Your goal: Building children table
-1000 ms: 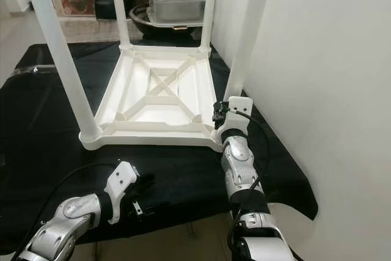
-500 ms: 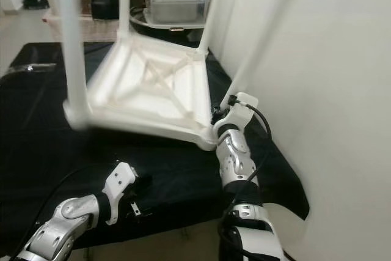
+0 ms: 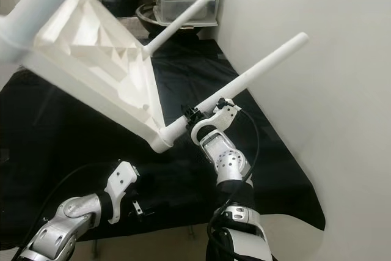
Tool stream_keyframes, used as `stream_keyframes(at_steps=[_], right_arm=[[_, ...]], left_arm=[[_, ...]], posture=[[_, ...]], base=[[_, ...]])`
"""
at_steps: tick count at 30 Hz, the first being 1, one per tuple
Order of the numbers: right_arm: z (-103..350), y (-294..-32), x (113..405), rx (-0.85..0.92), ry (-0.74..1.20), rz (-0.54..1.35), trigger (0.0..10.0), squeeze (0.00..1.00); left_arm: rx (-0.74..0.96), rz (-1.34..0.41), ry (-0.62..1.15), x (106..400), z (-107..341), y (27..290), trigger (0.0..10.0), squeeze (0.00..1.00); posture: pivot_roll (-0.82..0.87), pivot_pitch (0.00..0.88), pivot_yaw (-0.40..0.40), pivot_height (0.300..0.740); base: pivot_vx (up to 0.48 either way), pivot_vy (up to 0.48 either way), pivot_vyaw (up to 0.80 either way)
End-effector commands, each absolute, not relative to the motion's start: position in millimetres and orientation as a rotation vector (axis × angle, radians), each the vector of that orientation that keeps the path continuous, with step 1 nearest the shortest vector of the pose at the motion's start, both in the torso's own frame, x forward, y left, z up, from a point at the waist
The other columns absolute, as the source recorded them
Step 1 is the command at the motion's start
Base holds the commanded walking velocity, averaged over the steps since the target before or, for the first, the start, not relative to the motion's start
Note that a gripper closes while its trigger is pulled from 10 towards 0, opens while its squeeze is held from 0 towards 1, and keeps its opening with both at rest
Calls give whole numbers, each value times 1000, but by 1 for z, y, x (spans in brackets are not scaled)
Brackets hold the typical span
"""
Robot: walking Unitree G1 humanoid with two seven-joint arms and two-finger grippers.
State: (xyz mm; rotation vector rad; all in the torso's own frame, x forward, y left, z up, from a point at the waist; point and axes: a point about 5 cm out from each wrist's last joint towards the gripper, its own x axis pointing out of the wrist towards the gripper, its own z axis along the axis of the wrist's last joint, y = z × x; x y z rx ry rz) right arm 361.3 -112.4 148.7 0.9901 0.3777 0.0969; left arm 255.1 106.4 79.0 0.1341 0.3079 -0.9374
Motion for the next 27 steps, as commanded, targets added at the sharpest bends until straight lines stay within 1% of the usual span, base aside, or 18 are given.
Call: stream_keyframes(at_steps=[1,2,3,4,7,13,14,15,16,17,18,19,20,27], right_arm=[[119,-89,345,1113,549,-54,0,0],[114,-94,342,1110,577,-148,0,0],[114,-94,342,1110,577,-148,0,0],[111,-96,340,1111,592,-195,0,0],[105,-100,336,1109,632,-236,0,0],[102,-104,334,1075,662,-247,0,0],[101,-107,334,1071,676,-265,3529,0],[101,-107,334,1071,676,-265,3529,0],[100,-109,334,1058,694,-279,8000,0],[100,-109,334,1058,694,-279,8000,0],[99,-110,334,1049,709,-297,10000,0],[100,-110,333,1043,720,-312,10000,0],[98,-112,331,1028,731,-339,10000,1000],[94,-113,327,1007,744,-352,10000,1000]], left_arm=[[139,-937,313,252,78,108,10000,0],[139,-937,314,252,78,108,10000,0],[139,-937,314,252,78,108,10000,0],[139,-937,314,252,77,108,10000,0],[141,-942,317,253,77,108,10000,0],[144,-949,315,254,77,104,10000,0],[143,-948,313,254,77,104,10000,0],[143,-948,313,254,77,104,10000,0],[143,-946,313,254,77,104,10000,0],[143,-946,313,254,77,104,10000,0],[143,-943,313,253,76,104,10000,0],[143,-942,314,252,76,105,10000,0],[143,-941,315,252,76,105,10000,0],[145,-937,316,251,75,106,10000,0]], posture=[[111,0,-87,740],[108,0,-88,740],[108,0,-88,740],[108,0,-88,740],[97,0,-83,740],[96,0,-87,740],[99,0,-90,740],[99,0,-90,740],[100,0,-92,740],[100,0,-92,740],[101,0,-94,740],[101,0,-95,740],[101,0,-95,740],[98,0,-94,740]], base=[[0,0,0],[0,0,0],[0,0,0],[0,0,0],[0,0,0],[0,0,0],[0,0,0],[0,0,0],[0,0,0],[0,0,0],[0,0,0],[0,0,0],[0,0,0],[0,0,0]])
